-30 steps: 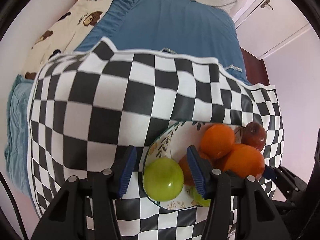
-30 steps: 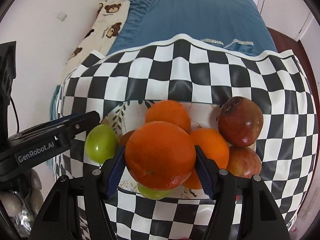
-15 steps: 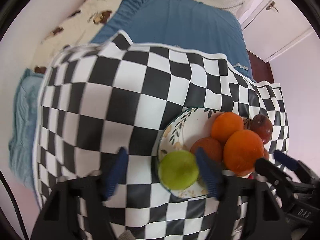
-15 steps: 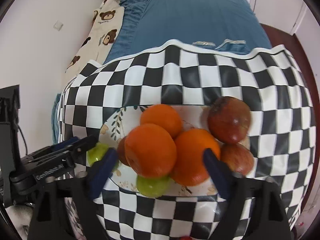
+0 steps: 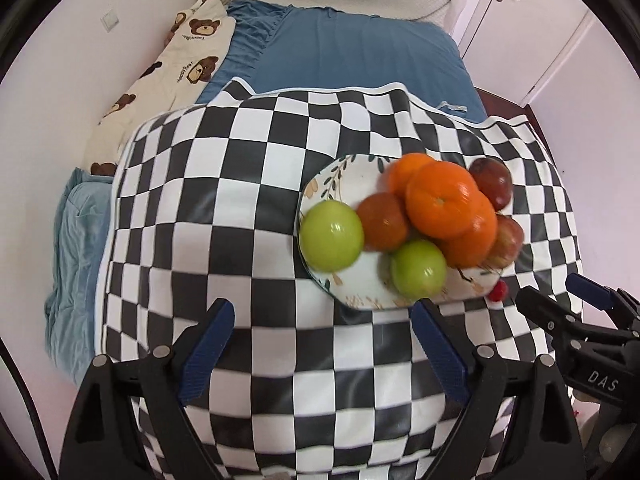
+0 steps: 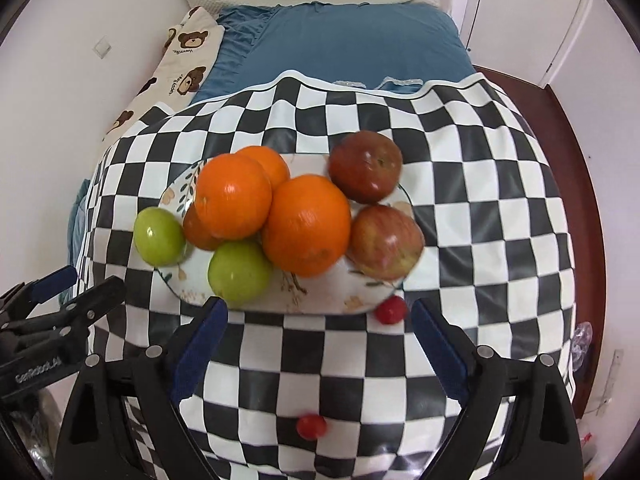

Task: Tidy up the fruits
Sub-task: 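Open both tools and lift them away from the plate, then move both tools toward the two red cherry tomatoes on the cloth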

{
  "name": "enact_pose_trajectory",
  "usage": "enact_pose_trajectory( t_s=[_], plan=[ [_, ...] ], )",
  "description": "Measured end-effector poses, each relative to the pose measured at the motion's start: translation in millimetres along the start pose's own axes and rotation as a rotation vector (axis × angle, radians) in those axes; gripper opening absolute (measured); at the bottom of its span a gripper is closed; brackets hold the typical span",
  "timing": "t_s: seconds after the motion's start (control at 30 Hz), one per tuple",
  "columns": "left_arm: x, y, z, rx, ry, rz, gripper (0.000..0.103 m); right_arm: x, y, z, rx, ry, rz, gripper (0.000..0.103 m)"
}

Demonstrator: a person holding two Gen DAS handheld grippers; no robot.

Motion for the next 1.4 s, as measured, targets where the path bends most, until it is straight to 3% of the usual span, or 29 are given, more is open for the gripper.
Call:
enact_pose_trajectory(
  t_s=[0.3,0.73,0.9,1.3,1.37,1.4],
  plan=[
    [-30.5,58.2,13.9,-0.002,-0.013,0.045,0.091,-27.5,58.9,8.2,0.035,0.003,0.034,0.095],
    [-61.6,131.1,30.5,-0.007,-0.026,0.192,0.091,-64.8,152.1,9.9,0.049,-0.008,0.203,0.095],
    [-67.7,132.5,37.5,0.008,-0.039,0.206,0.091,-73.1,163.1,11.3,0.032,-0.010,0.239,0.095],
    [-61.2,103.4,54.1,-0.013,-0.043,0.159,0.091,-74.4,143.4,34.4,0.100,-0.084,0.215,0.095],
    [-58.7,85.2,59.5,0.000,-0.048,0.148,0.102,-70.9,127.6,49.7,0.129,-0.121,0.192,0.095],
    [-58.9,77.8,61.9,0.007,-0.051,0.139,0.102,-69.8,121.9,54.6,0.137,-0.132,0.187,0.095]
  ],
)
Point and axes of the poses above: each gripper's, at about its wrist camera, not at the fingertips, and y roughly against the way its jaws point, z to its right, x to its top, the point moved 4 cm from there along -y, roughly the way its jaws point, and after that the axes turned 1 degree about y, right-handed, at the moved point
